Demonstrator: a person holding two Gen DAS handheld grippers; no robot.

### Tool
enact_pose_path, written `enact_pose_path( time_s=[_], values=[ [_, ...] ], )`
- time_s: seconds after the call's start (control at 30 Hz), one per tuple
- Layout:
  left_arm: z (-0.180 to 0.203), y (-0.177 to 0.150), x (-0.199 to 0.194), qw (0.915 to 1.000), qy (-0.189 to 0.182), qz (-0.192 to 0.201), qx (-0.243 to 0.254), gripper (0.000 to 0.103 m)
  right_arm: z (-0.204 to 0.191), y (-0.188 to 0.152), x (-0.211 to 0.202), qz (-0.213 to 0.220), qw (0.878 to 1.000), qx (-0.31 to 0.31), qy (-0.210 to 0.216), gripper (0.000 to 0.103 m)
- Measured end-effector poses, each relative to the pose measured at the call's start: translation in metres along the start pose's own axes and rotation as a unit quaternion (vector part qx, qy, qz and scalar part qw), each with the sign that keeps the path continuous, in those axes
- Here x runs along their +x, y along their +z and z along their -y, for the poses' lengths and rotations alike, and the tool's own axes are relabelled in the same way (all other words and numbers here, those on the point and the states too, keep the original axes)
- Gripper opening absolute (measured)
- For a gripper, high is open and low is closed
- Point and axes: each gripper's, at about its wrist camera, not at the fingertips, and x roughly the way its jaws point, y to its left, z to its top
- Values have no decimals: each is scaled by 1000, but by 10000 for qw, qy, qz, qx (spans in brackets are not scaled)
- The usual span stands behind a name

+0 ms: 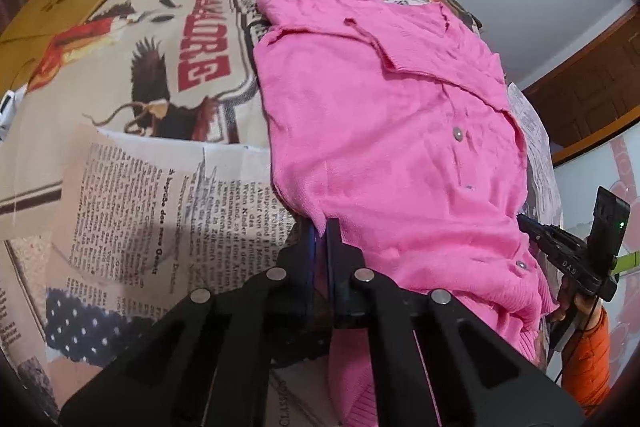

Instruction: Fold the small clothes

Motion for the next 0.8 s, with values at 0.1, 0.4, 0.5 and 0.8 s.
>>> enact_pose_path(
  time_s=[0.1,0.4,0.5,0.8],
  values=[
    [13,-1,-18,9986,194,337,344,4,-2,-2,-12,231,9997,-84,-60,3],
    [37,19,-68,9911,122,1086,761,4,-7,6,-67,994,9942,-348,-215,2],
    [38,26,-69,9908,121,1127,741,4,1,12,-64,960,9947,-198,-296,2],
    [38,23,-53,9919,219,962,804,4,7,5,-19,124,9996,56,-228,45]
  ],
)
